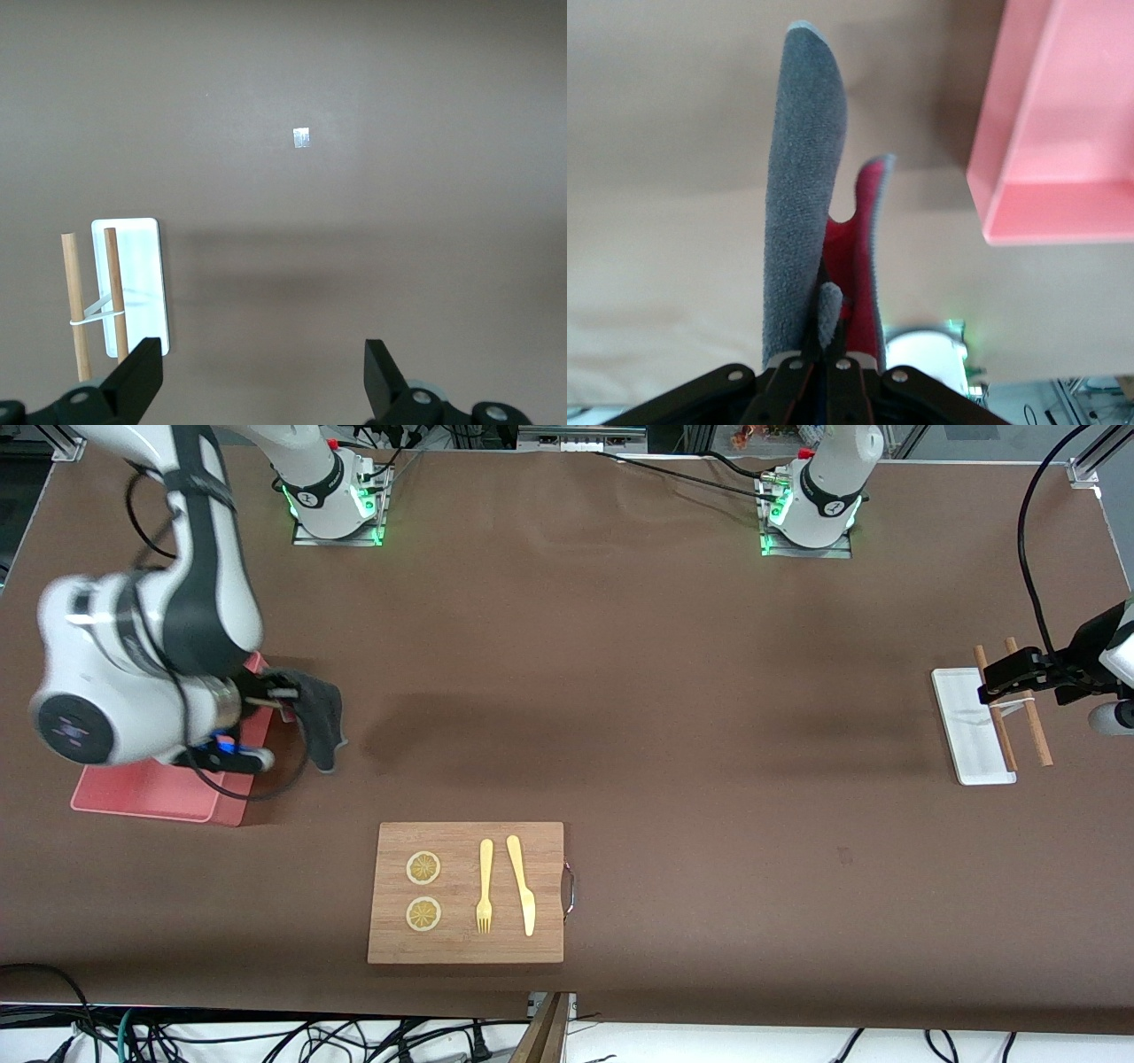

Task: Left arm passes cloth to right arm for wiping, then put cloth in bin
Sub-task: 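Move the cloth over the pink bin and release it with the right gripper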

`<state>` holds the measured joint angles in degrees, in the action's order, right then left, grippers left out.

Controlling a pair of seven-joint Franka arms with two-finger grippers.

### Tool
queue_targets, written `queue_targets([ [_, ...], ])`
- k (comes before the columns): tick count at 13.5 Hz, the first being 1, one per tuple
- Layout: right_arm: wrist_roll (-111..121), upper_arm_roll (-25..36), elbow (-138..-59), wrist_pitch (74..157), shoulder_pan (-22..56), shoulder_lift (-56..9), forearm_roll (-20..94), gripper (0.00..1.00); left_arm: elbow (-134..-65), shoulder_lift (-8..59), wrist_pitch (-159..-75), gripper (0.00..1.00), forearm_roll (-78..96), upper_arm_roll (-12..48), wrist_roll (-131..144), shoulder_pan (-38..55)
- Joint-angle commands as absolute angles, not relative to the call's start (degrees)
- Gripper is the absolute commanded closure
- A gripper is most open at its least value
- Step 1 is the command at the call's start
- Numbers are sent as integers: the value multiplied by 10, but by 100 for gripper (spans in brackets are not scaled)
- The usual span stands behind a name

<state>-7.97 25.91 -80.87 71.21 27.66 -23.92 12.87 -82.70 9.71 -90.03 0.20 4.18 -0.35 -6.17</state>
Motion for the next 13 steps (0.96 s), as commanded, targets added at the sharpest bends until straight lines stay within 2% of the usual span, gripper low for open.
queue_targets([
  [1, 5, 321, -775, 638, 278, -217, 114, 100, -809, 105, -897, 0, -4, 43, -4, -62],
  [5, 173, 394, -768, 629, 270, -223, 24, 100, -809, 105, -897, 0, -5, 43, -4, -62],
  [7, 226, 398, -768, 642, 230, -235, 6, 100, -809, 105, -896, 0, -4, 44, -5, -62],
  [11, 316, 397, -783, 719, 165, -286, -4, 100, -809, 105, -897, 0, -4, 43, -4, -66],
  [13, 323, 396, -801, 759, 156, -307, 1, 100, -809, 105, -897, 0, -4, 43, -4, -66],
])
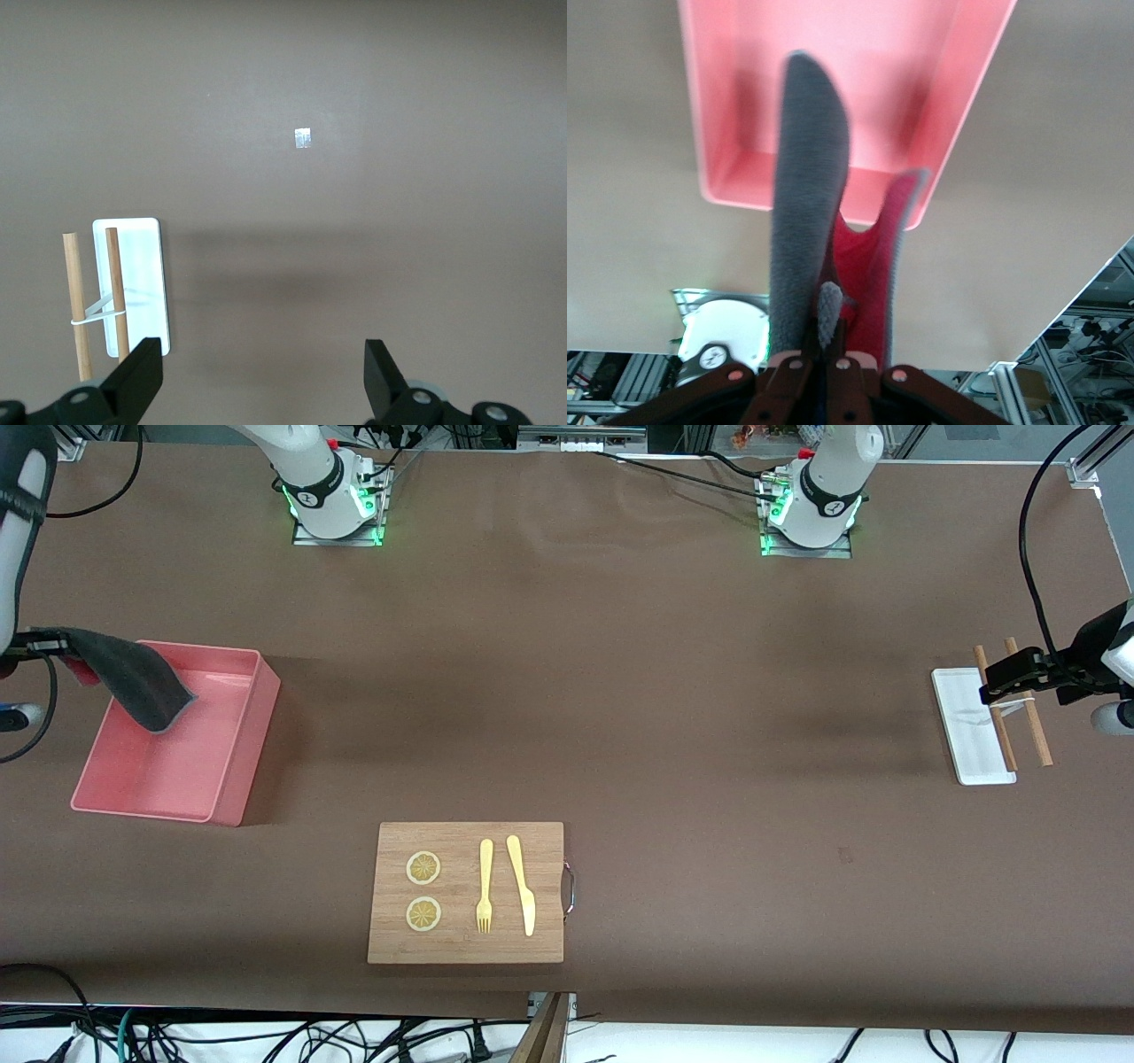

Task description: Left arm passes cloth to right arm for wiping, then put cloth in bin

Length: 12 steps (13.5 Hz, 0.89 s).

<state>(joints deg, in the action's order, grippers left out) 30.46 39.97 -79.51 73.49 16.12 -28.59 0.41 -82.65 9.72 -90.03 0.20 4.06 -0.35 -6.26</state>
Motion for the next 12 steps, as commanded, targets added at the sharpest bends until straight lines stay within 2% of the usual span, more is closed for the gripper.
queue_targets([
  [1, 321, 396, -815, 779, 156, -313, 3, 100, -809, 105, -898, 0, -4, 43, -4, -66],
  [5, 309, 396, -841, 817, 156, -346, 53, 100, -808, 105, -898, 0, -3, 43, -4, -66],
  [6, 306, 396, -841, 817, 156, -355, 68, 82, -808, 105, -897, 0, -3, 43, -4, -66],
  [8, 292, 396, -842, 817, 155, -363, 80, 52, -809, 105, -897, 0, -4, 42, -4, -66],
  [9, 278, 396, -843, 816, 155, -366, 88, 12, -809, 105, -895, 0, -5, 42, -4, -67],
  [10, 277, 396, -842, 812, 156, -367, 90, 0, -811, 104, -889, 0, -5, 42, -4, -67],
  [12, 276, 396, -838, 810, 156, -366, 91, 0, -811, 104, -847, 0, -5, 42, -4, -67],
])
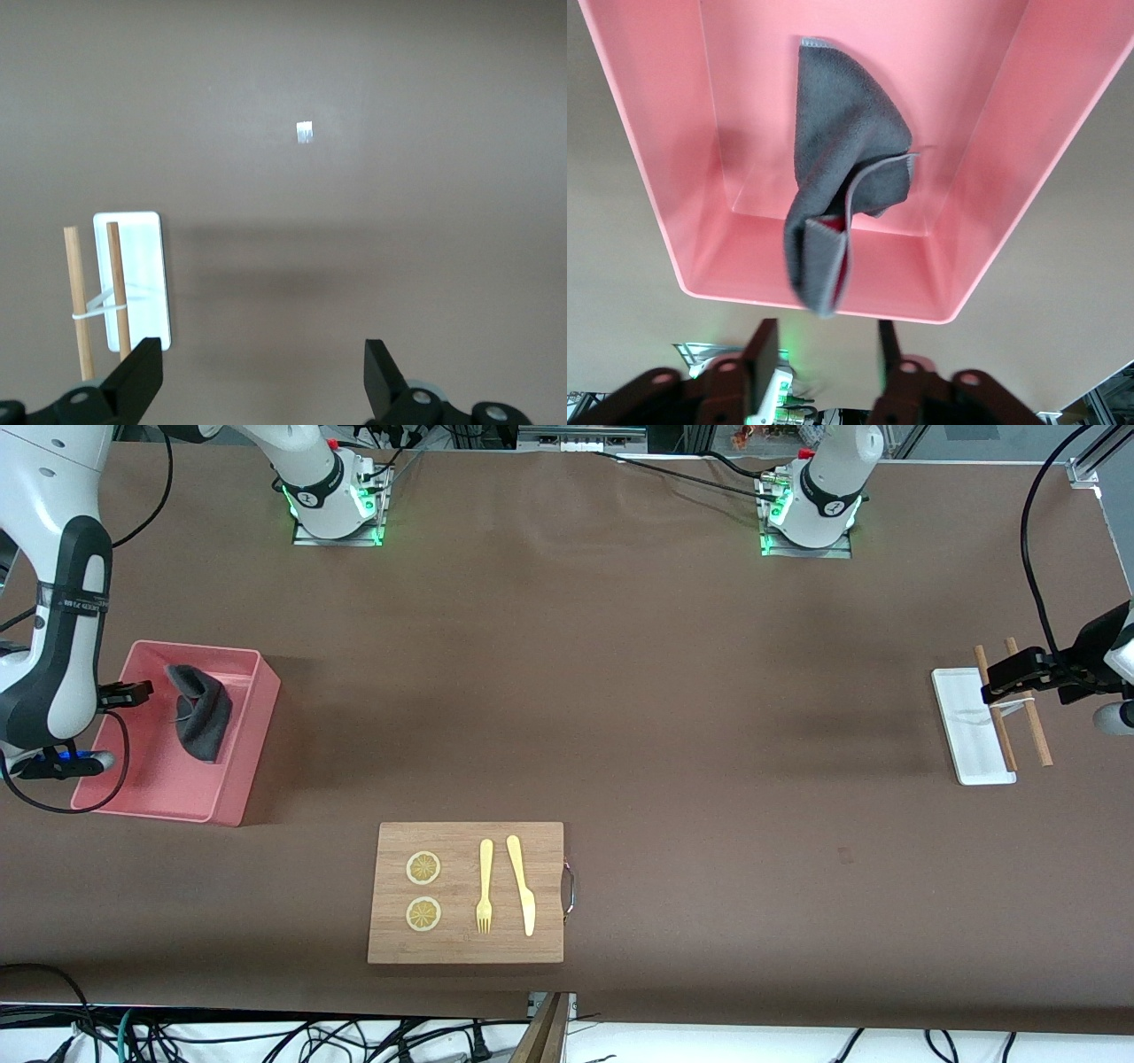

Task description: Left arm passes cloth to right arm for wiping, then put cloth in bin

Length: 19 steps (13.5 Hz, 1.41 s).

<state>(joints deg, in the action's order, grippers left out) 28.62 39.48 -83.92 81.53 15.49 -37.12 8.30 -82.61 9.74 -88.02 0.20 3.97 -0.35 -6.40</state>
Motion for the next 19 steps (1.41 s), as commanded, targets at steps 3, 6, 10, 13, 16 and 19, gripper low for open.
queue_targets([
  [3, 279, 396, -810, 804, 162, -347, 102, 0, -811, 103, -841, 0, -5, 41, -3, -67],
  [6, 269, 398, -750, 736, 162, -340, 134, 0, -810, 104, -841, 0, -4, 40, -2, -67],
  [10, 142, 382, -706, 665, 183, -296, 133, 0, -809, 104, -843, 0, -4, 40, -3, -67],
  [13, 15, 284, -719, 650, 164, -215, 85, 0, -809, 105, -844, 0, -4, 40, -3, -67],
  [16, -67, 133, -746, 652, 91, -143, 53, 0, -809, 105, -845, 0, -4, 40, -2, -66],
  [19, -80, 45, -807, 679, 24, -92, 50, 0, -809, 105, -846, 0, -1, 40, 0, -68],
])
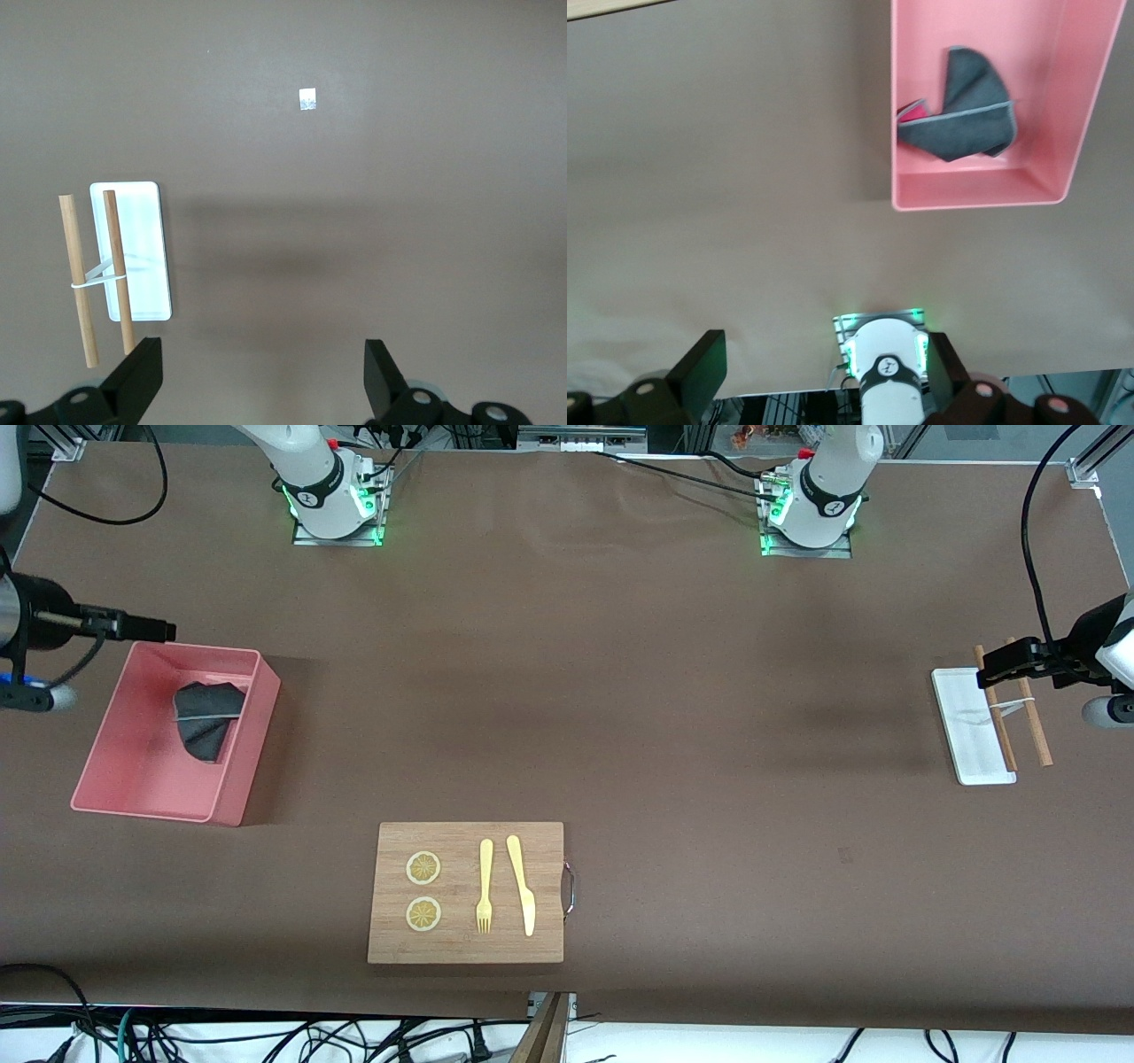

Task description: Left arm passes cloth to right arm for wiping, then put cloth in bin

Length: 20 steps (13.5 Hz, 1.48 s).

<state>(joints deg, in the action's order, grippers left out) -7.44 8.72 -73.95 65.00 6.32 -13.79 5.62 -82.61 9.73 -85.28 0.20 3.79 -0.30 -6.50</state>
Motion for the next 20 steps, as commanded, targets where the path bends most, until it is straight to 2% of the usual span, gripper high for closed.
queue_targets([
  [1, -79, 43, -817, 696, 23, -83, 46, 0, -809, 105, -846, 0, -1, 40, 9, -69],
  [7, -77, 7, -826, 779, 21, -19, -22, 0, -809, 103, -846, 0, -2, 40, 27, -69],
  [11, -86, -11, -838, 773, 19, -1, -20, 0, -809, 103, -846, 0, -3, 39, 27, -71],
  [20, -138, -19, -819, 758, 15, -34, -21, 0, -809, 105, -847, 0, -4, 39, 26, -76],
])
